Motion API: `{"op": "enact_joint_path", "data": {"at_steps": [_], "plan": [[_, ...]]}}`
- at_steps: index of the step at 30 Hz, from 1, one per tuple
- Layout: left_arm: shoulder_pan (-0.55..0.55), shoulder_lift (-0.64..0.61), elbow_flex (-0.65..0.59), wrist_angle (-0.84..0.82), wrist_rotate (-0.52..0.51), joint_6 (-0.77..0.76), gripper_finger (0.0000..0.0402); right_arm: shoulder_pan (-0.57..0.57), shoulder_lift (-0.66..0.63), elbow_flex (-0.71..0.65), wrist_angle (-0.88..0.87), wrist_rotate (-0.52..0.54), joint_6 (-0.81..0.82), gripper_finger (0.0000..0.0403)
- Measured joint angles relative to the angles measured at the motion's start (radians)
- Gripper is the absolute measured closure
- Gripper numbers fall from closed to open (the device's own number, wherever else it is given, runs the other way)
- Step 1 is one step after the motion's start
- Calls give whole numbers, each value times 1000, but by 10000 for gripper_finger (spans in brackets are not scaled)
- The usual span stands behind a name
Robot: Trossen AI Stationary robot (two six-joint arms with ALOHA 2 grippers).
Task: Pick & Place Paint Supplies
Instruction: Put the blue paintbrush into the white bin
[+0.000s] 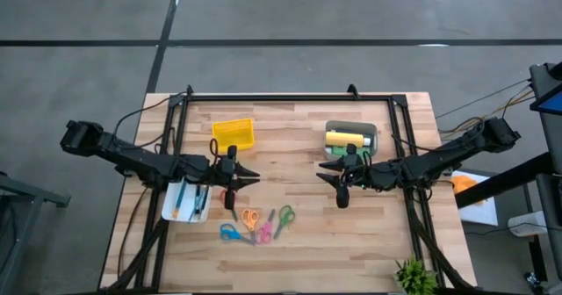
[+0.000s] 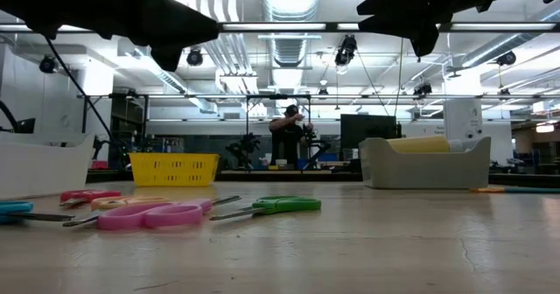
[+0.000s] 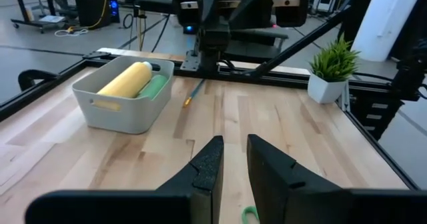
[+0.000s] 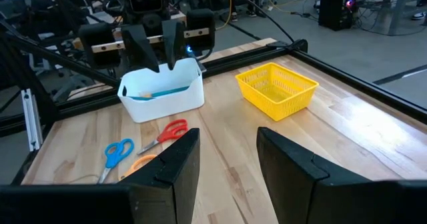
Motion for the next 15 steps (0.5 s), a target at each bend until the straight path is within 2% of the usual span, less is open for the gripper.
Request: {"op": "enact_joint_path", "data": {"at_steps": [9, 15], "plan": [[0, 0, 0, -19, 0, 0, 331, 0, 0, 0, 0, 0, 0, 254], [0, 0, 0, -89, 0, 0, 331, 0, 0, 0, 0, 0, 0, 254]]}}
